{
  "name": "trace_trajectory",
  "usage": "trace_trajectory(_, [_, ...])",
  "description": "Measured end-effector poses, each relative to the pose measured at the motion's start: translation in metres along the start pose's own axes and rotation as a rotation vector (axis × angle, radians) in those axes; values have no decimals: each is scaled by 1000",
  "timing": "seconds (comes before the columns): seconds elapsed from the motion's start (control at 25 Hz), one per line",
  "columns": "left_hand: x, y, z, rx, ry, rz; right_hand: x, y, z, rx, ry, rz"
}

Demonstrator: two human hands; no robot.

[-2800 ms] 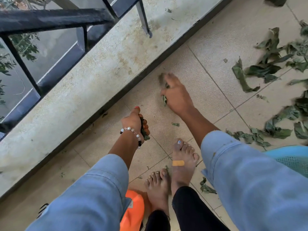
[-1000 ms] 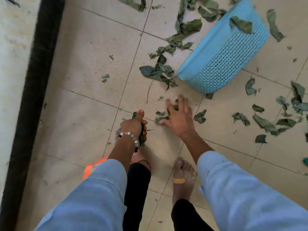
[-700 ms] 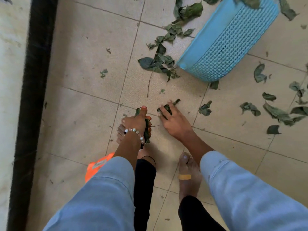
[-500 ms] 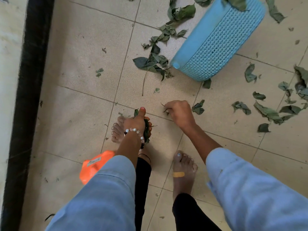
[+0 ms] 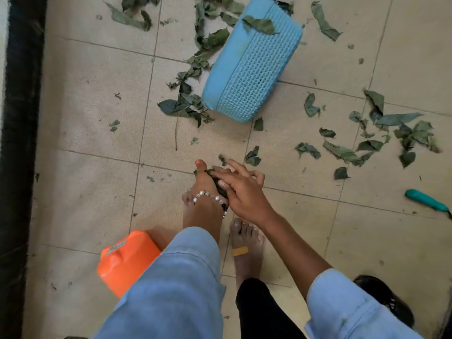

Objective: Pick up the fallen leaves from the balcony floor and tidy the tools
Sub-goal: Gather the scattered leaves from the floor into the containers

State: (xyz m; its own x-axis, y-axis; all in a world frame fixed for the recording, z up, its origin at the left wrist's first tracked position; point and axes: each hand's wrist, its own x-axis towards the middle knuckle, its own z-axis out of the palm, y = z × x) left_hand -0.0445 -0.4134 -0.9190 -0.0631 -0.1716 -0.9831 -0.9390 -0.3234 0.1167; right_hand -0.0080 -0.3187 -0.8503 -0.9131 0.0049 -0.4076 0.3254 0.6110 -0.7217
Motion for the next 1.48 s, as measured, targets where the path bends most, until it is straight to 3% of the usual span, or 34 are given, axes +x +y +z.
trace_trajectory(0.08, [-39, 12, 20, -15, -62, 21, 1, 20, -8, -166, -112, -58])
trace_trajectory(0.16, [-55, 27, 41, 72, -6, 105, 11, 35, -23, -83, -158, 50])
trace_trajectory(0.24, [-54, 26, 48, 245, 101, 205, 18, 48, -35, 351, -3, 214])
trace_trajectory(0.32, [-49, 27, 46, 239, 119, 186, 27, 73, -31, 582, 318, 385])
trace_trajectory(0.4, [-35, 35, 40, 267, 187, 193, 38, 99, -17, 228, 355, 490])
trace_trajectory(0.48, [-20, 45, 35, 291, 227, 206, 46, 115, 6, -215, 112, 439])
trace_trajectory(0.56, [-6, 52, 32, 319, 232, 226, 52, 126, 25, -451, 68, 334])
trace_trajectory(0.68, [5, 60, 31, 337, 210, 246, 69, 119, 38, -326, 255, 299])
trace_trajectory(0.76, [7, 62, 29, 365, 219, 236, 75, 100, 48, -181, 296, 233])
trace_trajectory(0.84, [10, 63, 27, 381, 241, 244, 77, 87, 61, -224, 191, 42])
trace_trajectory(0.96, [13, 68, 28, 416, 249, 243, 79, 89, 68, -502, -44, -162])
trace_trajectory(1.04, [12, 69, 30, 434, 239, 263, 84, 95, 56, -533, -24, -86])
trace_trajectory(1.16, [10, 65, 35, 395, 190, 249, 93, 103, 15, -233, 431, 262])
trace_trajectory(1.24, [7, 62, 43, 402, 167, 237, 102, 115, -11, -54, 611, 437])
trace_trajectory(1.48, [-8, 65, 68, 458, 118, 257, 122, 119, -5, -306, 291, 386])
